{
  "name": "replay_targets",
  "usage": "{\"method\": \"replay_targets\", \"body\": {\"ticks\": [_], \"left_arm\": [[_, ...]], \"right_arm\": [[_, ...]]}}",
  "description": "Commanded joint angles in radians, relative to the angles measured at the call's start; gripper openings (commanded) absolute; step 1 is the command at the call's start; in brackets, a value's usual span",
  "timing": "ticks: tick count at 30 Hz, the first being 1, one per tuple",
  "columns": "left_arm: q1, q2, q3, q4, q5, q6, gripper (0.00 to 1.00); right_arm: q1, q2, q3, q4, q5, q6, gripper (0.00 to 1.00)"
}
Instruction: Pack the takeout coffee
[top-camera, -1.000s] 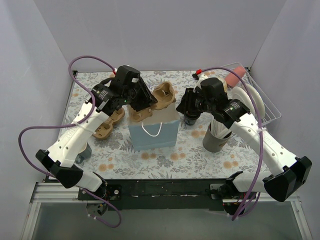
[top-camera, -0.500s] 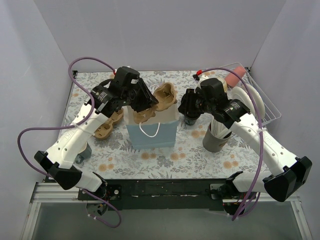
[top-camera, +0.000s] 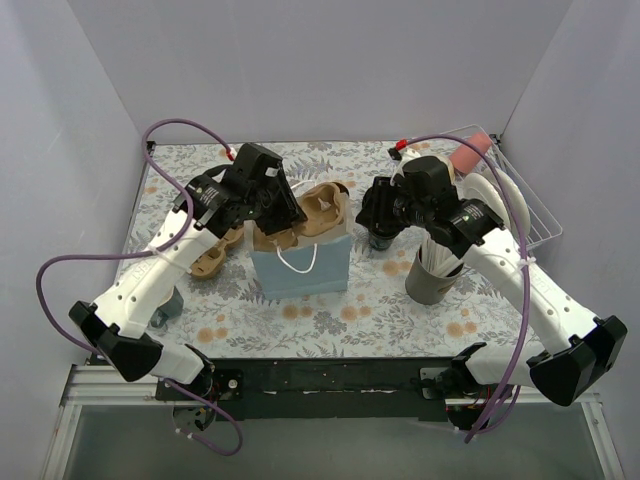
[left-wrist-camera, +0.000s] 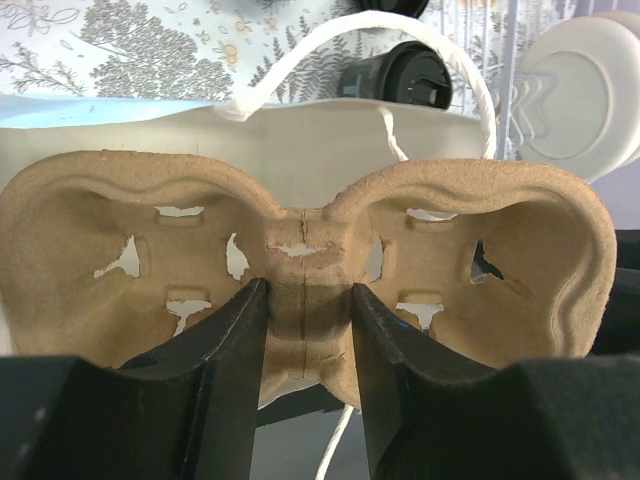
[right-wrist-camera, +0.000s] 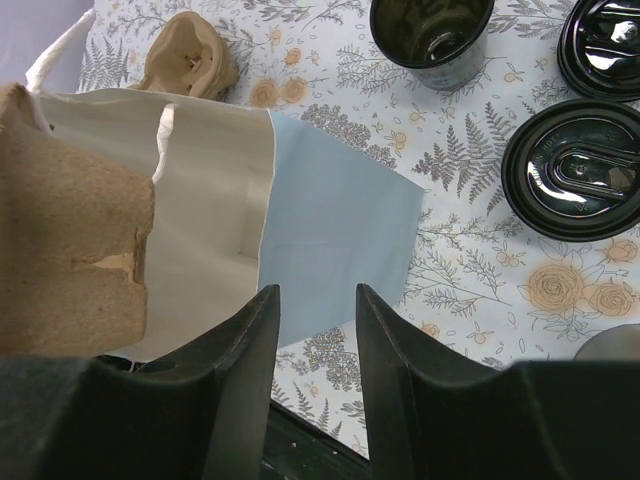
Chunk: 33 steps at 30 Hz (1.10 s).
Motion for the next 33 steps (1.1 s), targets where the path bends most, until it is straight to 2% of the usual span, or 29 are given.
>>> {"method": "replay_targets", "body": {"ticks": [1,10,26,33], "left_arm": [[-0.009,0.004,-0.003,-0.061,-0.04,0.022,0.21],[-0.015,0.05,-0.007,-0.101,-0.082,0.028,0.23],[-0.015,0.015,0.016,-0.101,-0.248,-0.098,0.24],[-0.015,0.038,0.04,-0.089,-0.24,-0.107,0.24]], "right_arm": [[0.004,-0.019,0.072,-0.007,0.023,0.007,0.44],[0.006,-0.017,0.089,-0.018,0.027,0.001,0.45],[0.004,-0.007,0.095,-0.01,0.001,-0.004,0.45],[0.006,-0.005,0.078,0.009,-0.022,0.022,0.45]]}}
